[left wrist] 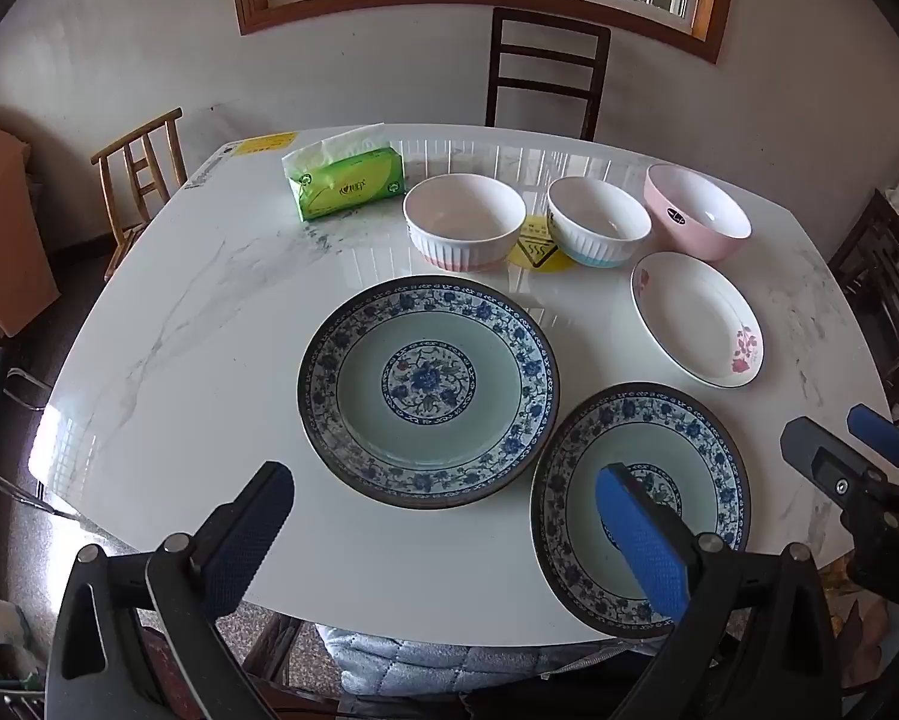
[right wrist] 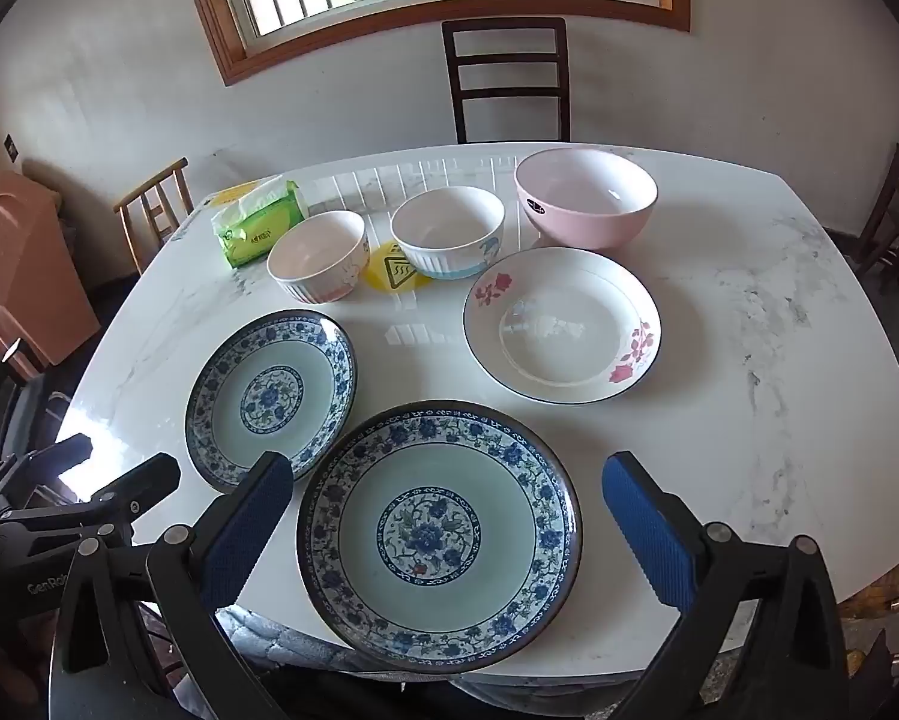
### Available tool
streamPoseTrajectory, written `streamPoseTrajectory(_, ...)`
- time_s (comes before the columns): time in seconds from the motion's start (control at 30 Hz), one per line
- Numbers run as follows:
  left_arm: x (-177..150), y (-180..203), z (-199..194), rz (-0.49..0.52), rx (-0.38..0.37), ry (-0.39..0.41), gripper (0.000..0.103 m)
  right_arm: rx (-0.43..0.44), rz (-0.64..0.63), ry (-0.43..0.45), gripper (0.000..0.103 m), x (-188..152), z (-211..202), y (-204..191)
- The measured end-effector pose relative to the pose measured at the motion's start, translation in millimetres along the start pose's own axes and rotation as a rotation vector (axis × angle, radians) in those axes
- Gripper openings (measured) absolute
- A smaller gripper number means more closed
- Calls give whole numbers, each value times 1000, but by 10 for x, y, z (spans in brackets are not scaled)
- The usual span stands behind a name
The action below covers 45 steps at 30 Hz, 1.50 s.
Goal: Organize plates and bowls
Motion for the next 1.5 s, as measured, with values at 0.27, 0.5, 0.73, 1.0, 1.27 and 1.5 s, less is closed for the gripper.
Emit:
streamPoseTrajectory(0.27,35,-29,27,-2,-15,-29,103,5,-3,2,102,13,19,-21)
streamPoseTrajectory(0.5,0,-27,37,0,7,-13,103,8,-4,3,102,19,-19,-42)
streamPoseTrajectory(0.73,-4,-34,51,2,9,-15,103,5,-3,-5,102,3,57,-23)
streamPoseTrajectory(1.0,7,-38,62,-4,9,-16,103,6,-3,-4,99,10,53,-36)
streamPoseTrajectory(1.27,-12,-44,78,0,14,-22,103,4,-2,-6,99,7,54,-42)
streamPoseTrajectory(1.5,-22,-51,79,0,15,-21,103,6,-3,-8,98,-3,59,-56)
Point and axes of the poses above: each gripper's, at about its wrist camera, not at the fingertips, and z roughly the way its jaws point, y to its right, x to its top, the point moved 6 cm from there along z, roughly the way its jaws point, and after that the axes turned 1 degree about -x, right-handed, at the moved point
